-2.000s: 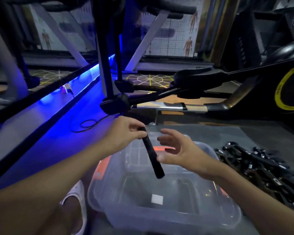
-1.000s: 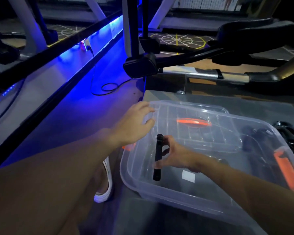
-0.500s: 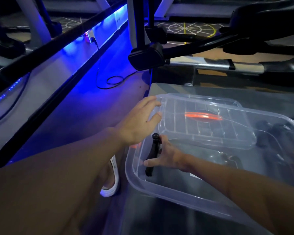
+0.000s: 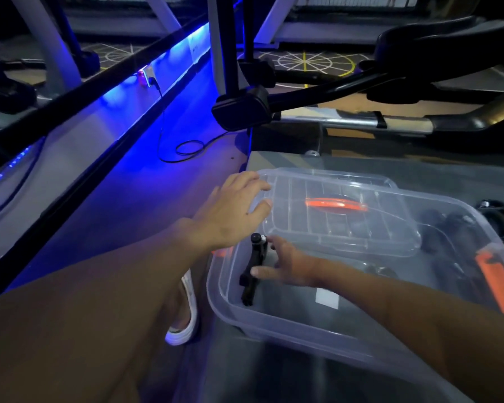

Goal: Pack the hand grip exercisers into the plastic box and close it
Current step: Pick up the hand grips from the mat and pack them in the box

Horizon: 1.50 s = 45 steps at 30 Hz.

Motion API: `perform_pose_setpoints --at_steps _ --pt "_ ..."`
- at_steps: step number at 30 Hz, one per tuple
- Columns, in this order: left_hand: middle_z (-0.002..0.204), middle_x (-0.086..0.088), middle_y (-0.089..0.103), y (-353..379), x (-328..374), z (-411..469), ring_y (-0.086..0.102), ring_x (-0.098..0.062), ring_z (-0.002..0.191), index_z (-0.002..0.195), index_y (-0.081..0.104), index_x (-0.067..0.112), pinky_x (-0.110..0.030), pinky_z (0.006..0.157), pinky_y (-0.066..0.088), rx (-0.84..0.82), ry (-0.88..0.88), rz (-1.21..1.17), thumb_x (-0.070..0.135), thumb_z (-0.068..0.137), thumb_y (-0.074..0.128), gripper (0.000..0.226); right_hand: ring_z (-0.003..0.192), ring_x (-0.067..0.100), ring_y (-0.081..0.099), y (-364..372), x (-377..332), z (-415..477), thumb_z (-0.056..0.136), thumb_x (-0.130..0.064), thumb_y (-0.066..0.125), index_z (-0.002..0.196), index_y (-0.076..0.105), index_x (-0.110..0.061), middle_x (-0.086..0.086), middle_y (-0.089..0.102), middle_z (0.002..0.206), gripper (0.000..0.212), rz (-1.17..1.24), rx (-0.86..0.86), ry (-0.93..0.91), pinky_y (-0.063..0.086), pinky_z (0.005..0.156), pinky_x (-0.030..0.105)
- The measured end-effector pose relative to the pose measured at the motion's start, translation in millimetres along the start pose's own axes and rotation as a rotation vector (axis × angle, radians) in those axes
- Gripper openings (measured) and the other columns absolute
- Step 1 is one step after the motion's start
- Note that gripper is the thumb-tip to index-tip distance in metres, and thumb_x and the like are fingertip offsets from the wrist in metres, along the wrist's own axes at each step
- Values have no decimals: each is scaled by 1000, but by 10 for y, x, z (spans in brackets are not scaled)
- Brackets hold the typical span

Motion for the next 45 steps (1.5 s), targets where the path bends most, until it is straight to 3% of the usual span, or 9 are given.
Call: perform_pose_setpoints --at_steps 3,6,13,18,24,28,33,37,45 --pt "134 -2 52 -131 151 99 46 -24 127 125 58 19 -46 106 35 128 7 70 56 80 24 67 113 22 56 -357 -139 -282 95 -47 50 137 41 -11 4 49 124 56 -13 95 8 43 97 31" --pt "124 -3 58 -171 442 243 53 -27 118 120 60 17 -49 101 40 178 64 17 53 82 30 60 89 26 66 -864 -207 -653 101 -40 40 111 56 -11 9 62 101 35 4 265 -18 50 79 35" --pt "127 3 58 218 1795 370 51 -18 121 122 58 21 -45 105 35 40 328 -46 54 84 29 58 68 17 64 -1955 320 -1906 102 -34 39 90 64 -5 9 69 85 40 105 807 24 47 63 27" --pt "132 2 54 751 2711 349 45 -18 127 126 55 19 -40 106 31 -78 494 -14 56 81 23 66 58 15 54 -2256 1090 -2769 99 -40 37 70 61 -6 2 64 64 51 94 1059 174 46 65 36" --pt "127 4 52 1477 3212 502 48 -23 121 123 54 19 -39 105 36 -195 496 21 56 83 21 63 69 24 52 -1984 2084 -3380 98 -35 46 78 58 0 5 56 67 42 152 1057 514 39 64 33" --pt "153 2 35 1658 3174 453 17 -18 148 142 43 19 -40 121 4 -232 487 207 56 85 19 72 84 24 59 -1739 2450 -3344 93 -41 57 99 63 -9 5 63 86 33 148 831 639 44 72 29" --pt "164 1 8 1734 3100 435 -7 -12 151 155 19 19 -41 122 -7 -266 477 298 65 77 -2 93 98 22 59 -1622 2650 -3024 79 -50 72 115 57 -12 6 61 109 54 225 834 598 49 88 34" --pt "165 1 6 1758 3095 442 -9 -11 150 155 16 20 -40 122 -6 -260 477 292 64 78 -2 91 124 27 49 -1420 2796 -2775 68 -66 71 135 41 -18 6 53 130 88 148 893 719 37 103 44" --pt "164 3 7 1758 3082 434 -10 -9 150 155 17 21 -38 122 -7 -261 478 233 61 80 0 86 121 22 49 -1348 2782 -2639 63 -58 78 135 32 -21 6 51 129 92 119 1058 719 25 104 41"
Point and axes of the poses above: each hand's wrist, its own z-axis towards the middle knuckle, its own y-axis out of the palm, x = y × z, the point moved 4 cm from there along z, towards the middle knuckle
